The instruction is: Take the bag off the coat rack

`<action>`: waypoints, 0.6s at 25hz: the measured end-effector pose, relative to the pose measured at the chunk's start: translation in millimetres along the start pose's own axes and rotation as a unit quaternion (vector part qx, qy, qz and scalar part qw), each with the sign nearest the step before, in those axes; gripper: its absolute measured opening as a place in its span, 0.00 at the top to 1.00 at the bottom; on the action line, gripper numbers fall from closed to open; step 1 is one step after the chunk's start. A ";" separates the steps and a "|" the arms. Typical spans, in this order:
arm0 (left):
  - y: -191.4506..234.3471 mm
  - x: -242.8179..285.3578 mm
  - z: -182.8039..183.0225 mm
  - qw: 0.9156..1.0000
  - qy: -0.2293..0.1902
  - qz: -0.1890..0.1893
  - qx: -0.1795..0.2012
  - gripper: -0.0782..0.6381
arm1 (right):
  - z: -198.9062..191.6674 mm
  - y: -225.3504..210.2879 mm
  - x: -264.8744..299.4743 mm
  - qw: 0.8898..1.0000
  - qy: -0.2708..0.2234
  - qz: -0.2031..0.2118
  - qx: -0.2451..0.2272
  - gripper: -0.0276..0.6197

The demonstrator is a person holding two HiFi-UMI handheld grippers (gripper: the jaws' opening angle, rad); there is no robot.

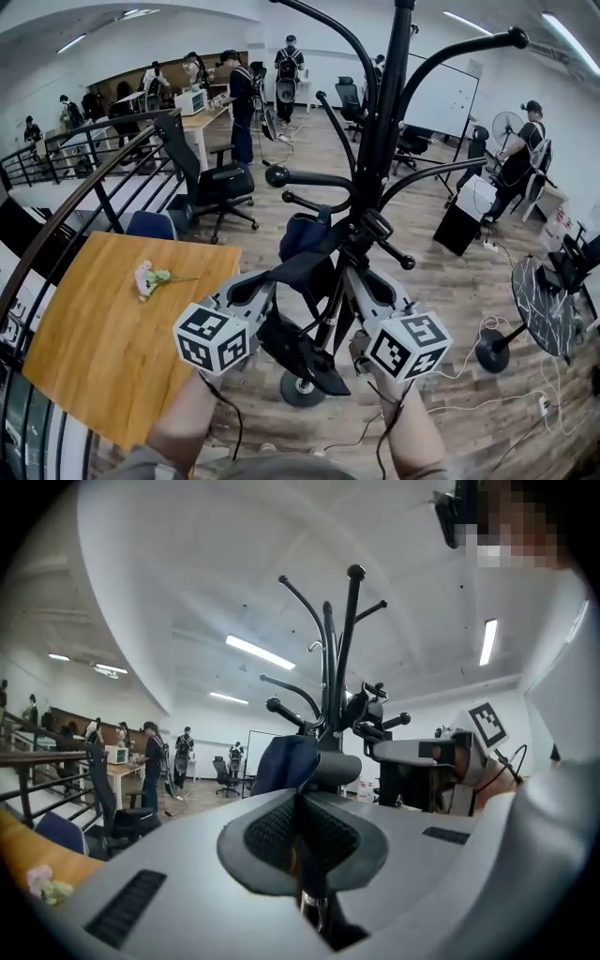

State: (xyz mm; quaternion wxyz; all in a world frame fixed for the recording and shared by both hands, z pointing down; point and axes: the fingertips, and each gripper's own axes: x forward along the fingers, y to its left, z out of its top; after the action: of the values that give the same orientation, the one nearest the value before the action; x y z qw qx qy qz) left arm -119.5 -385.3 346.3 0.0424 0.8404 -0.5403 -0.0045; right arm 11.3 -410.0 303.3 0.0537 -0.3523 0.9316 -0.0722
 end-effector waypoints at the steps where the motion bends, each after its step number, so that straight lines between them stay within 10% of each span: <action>1: -0.7 -3.6 -1.9 1.000 0.001 0.002 -0.006 0.87 | -1.5 0.7 -3.2 1.000 0.004 0.003 0.005 0.87; 15: -14.8 -32.1 55.3 0.999 -0.043 -0.023 0.013 0.87 | 27.3 31.7 -9.1 0.997 -0.019 0.044 0.053 0.86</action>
State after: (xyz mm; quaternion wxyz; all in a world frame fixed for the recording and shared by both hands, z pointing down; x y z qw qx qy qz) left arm -122.4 -353.7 288.9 0.0084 0.8524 -0.5217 -0.0346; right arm 1.6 -383.1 271.4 0.0929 -0.3091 0.9398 -0.1126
